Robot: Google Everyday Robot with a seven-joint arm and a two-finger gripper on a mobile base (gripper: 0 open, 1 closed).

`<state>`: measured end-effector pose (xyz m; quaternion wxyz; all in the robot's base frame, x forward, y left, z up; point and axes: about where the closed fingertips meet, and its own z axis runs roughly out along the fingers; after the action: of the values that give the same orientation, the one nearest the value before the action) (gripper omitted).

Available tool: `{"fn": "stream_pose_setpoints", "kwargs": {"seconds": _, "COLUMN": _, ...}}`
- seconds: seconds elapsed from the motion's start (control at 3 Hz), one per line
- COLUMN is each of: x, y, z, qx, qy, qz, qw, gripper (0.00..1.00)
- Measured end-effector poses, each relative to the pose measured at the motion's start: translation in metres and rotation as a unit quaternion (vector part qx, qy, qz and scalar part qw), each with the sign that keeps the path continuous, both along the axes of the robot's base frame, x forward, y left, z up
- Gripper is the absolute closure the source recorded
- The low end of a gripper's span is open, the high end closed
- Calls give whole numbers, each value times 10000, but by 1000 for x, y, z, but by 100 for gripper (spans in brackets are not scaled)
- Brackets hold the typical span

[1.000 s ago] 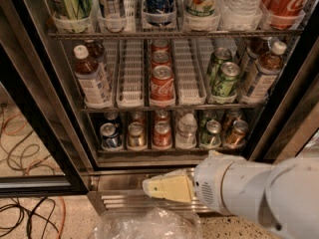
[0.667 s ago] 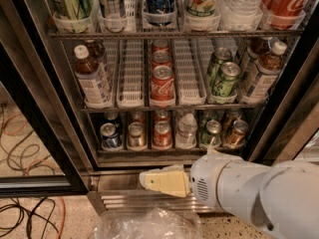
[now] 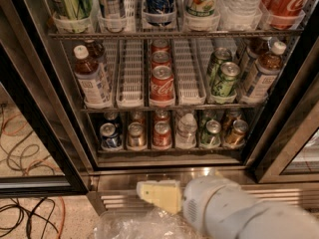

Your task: Pick green can from middle shelf of fridge

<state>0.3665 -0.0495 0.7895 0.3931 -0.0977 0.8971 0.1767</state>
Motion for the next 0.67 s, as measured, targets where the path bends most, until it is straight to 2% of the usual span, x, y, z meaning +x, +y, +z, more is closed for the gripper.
{"fn": "stream_pose_setpoints", "kwargs": {"seconds": 0.33, "x": -11, "y": 12, "z": -16, "qx": -43, "qy": -105, "qz": -808, "qw": 9967, "gripper": 0}}
{"fn": "stream_pose_setpoints", "kwargs": {"seconds": 0.67, "x": -2, "y": 16, "z": -10, "qx": -95, "qy": -333, "qz": -1013, "qw": 9943, "gripper": 0}}
